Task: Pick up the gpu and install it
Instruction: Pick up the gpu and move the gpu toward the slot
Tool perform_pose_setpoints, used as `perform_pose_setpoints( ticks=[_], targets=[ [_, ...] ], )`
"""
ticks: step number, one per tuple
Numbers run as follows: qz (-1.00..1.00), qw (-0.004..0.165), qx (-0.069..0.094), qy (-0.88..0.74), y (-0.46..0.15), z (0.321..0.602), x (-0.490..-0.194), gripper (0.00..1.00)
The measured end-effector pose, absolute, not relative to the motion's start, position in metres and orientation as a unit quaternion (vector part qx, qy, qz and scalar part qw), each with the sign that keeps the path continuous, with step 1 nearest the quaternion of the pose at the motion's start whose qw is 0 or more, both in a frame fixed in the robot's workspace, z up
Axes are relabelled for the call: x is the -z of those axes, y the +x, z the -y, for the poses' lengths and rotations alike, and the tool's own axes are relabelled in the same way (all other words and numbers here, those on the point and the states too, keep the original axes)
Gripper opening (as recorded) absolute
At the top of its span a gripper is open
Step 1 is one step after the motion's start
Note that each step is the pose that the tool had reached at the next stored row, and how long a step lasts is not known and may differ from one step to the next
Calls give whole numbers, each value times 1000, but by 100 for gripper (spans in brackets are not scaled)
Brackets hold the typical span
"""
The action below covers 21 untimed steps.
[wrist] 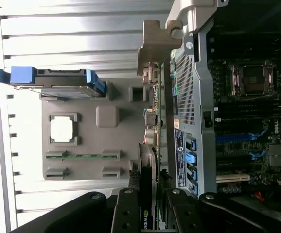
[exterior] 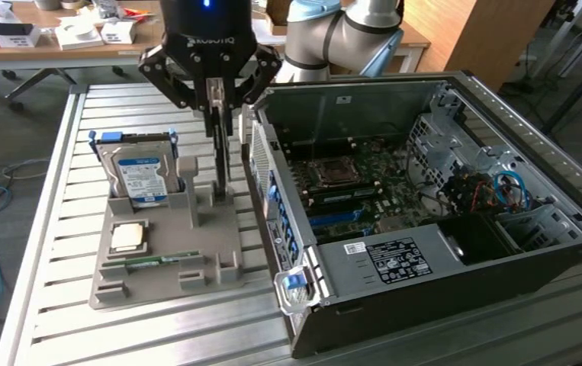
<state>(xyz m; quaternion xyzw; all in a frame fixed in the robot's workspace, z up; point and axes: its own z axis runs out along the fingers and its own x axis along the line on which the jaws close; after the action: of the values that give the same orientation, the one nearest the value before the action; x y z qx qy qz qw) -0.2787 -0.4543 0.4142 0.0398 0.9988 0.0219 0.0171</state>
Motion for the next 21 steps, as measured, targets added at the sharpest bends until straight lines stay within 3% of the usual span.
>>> perform_pose_setpoints(
  ticks=[11,21],
  targets=[
    [-999,17,-22,40,-279,454,-436,26],
    [-999,17,-22,40,-274,454,-436,26]
  ],
)
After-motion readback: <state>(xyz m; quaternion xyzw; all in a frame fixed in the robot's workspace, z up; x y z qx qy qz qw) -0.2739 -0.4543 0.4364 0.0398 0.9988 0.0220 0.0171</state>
